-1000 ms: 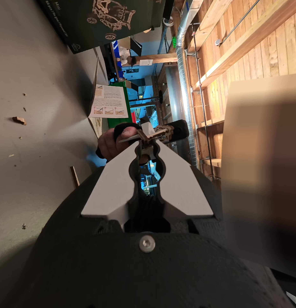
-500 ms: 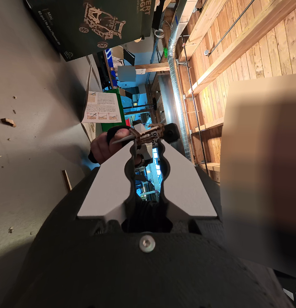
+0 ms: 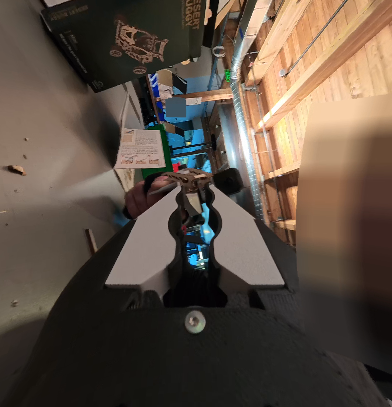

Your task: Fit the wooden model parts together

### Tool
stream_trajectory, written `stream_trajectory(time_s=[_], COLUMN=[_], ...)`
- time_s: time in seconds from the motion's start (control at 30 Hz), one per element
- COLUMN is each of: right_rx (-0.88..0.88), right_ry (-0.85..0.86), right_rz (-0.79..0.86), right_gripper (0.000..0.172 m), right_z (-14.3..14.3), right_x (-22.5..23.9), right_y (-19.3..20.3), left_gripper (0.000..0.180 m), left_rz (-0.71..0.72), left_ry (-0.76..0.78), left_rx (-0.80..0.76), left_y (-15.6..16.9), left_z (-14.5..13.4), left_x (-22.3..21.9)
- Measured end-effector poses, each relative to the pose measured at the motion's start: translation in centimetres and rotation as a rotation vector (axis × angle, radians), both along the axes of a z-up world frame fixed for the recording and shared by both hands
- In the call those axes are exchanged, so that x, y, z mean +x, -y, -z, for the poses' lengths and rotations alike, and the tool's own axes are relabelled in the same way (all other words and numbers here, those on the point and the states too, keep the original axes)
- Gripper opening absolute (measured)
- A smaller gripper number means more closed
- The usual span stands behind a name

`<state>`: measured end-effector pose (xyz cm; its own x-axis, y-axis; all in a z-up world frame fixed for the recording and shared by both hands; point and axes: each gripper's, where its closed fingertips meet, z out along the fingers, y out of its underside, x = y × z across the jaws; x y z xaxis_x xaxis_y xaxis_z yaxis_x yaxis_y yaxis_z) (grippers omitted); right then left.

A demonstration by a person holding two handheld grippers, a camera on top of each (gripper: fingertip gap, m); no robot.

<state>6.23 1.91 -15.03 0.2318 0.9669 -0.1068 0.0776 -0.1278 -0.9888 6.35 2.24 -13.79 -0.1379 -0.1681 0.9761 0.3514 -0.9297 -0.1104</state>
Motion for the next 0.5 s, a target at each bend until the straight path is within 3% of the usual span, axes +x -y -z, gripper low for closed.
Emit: stream_trajectory(time_s=[0.5], right_rx=[-0.014], right_ry=[-0.026], right_rz=[0.005], right_gripper=[0.001], right_z=[-0.2], right_x=[-0.4], right_y=[0.0], left_gripper=[0.017], left_rz=[-0.029], left_ry=[-0.019], left_rx=[0.005], left_y=[-0.2], left_z=[1.2], left_x=[0.2])
